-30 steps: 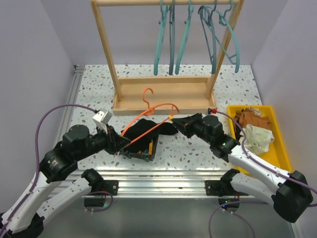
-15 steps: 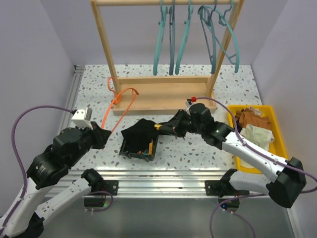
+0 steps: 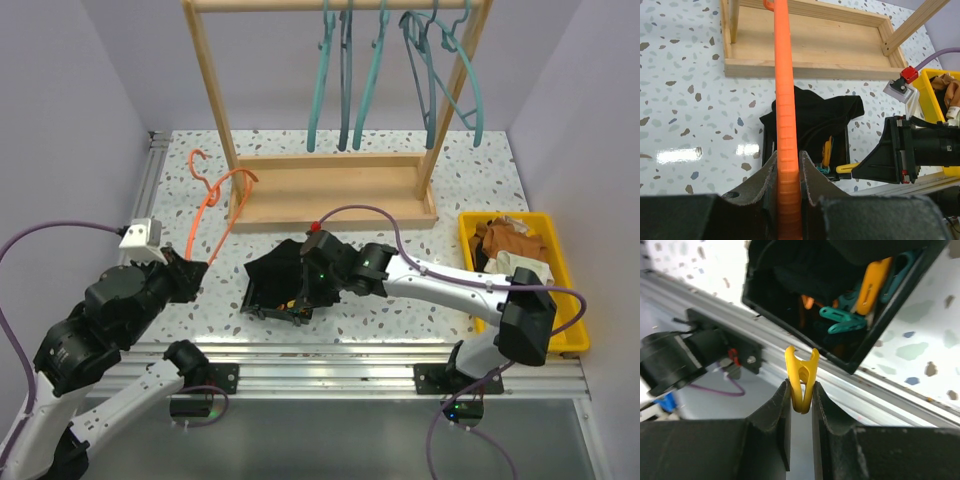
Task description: Remove the underwear clipped to the hanger
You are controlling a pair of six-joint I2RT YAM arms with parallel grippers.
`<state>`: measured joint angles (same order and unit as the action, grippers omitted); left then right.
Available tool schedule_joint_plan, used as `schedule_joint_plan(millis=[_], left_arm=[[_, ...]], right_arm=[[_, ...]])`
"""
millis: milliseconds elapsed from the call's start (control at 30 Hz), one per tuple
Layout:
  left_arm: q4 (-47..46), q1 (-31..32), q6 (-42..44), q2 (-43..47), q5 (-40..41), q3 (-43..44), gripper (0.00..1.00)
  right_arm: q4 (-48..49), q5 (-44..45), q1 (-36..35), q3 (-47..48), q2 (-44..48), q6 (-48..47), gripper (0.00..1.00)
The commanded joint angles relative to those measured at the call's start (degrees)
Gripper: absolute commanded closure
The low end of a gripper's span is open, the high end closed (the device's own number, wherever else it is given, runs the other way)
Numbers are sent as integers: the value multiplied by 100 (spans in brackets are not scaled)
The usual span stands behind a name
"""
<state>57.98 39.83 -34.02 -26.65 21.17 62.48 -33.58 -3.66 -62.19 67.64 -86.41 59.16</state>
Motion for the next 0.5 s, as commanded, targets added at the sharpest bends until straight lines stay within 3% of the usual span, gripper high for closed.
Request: schedule_joint_plan(millis=[0,33,67,167,467], left_arm=[[38,7,-166,99,125,256,100],[38,7,-149,108,55,256,100],[47,7,-149,99,37,265,100],[100,7,-158,108,10,282,100],[74,16,-96,90,-227,344,100]], right_arm=[[-551,629,-38,574,-183,-334,87],[-657,847,-47,662,-244,-369,83],[-763,928,-47,733,-297,-387,70],[-1096,1174,-47,979,-385,-536,58],[-1036,1140,-47,1111,-482,-686,39]])
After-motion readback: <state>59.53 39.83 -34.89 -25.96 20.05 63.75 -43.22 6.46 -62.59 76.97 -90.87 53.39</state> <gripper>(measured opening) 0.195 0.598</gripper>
